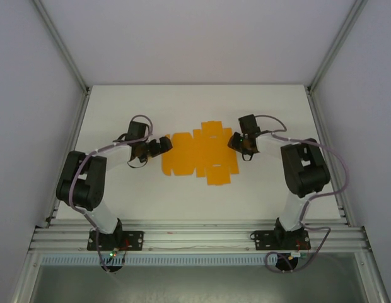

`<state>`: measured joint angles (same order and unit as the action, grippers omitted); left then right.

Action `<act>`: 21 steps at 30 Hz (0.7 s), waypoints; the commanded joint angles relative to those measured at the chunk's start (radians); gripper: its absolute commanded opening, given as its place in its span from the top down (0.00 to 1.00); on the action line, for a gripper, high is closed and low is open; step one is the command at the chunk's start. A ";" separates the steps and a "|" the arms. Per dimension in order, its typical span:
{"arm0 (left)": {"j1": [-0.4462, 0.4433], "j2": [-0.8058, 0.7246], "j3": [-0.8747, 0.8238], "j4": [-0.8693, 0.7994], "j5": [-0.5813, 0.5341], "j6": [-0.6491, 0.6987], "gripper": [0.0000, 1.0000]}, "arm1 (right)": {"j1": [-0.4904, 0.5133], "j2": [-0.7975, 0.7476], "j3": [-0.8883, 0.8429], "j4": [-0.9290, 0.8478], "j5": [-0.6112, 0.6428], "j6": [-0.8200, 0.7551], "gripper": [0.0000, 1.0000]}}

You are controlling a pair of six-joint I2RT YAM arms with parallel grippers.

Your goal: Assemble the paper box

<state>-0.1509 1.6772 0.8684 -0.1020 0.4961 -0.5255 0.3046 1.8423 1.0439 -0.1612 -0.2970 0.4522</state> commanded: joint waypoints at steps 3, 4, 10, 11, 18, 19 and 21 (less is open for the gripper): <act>-0.031 0.050 0.069 -0.108 0.067 0.002 0.00 | 0.000 0.062 -0.032 -0.020 0.002 0.065 0.73; -0.034 0.059 0.072 -0.106 0.103 0.002 0.00 | 0.001 0.065 -0.037 -0.023 0.013 0.065 0.73; -0.059 0.120 0.130 -0.143 0.170 0.030 0.01 | 0.006 0.082 -0.092 -0.007 0.012 0.074 0.75; -0.061 0.126 0.134 -0.126 0.193 0.028 0.01 | 0.006 0.084 -0.101 0.001 -0.003 0.073 0.74; -0.119 0.179 0.276 -0.228 0.276 0.103 0.04 | 0.031 0.135 -0.103 -0.032 -0.032 0.016 0.79; -0.120 0.181 0.285 -0.227 0.281 0.100 0.04 | 0.036 0.137 -0.106 -0.033 -0.024 0.014 0.79; -0.120 0.179 0.286 -0.195 0.305 0.079 0.04 | 0.043 0.137 -0.119 -0.019 -0.026 0.019 0.78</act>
<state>-0.2142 1.8404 1.1179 -0.3206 0.6323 -0.4625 0.3012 1.8542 0.9997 -0.0891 -0.2832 0.4858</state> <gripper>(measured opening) 0.962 0.216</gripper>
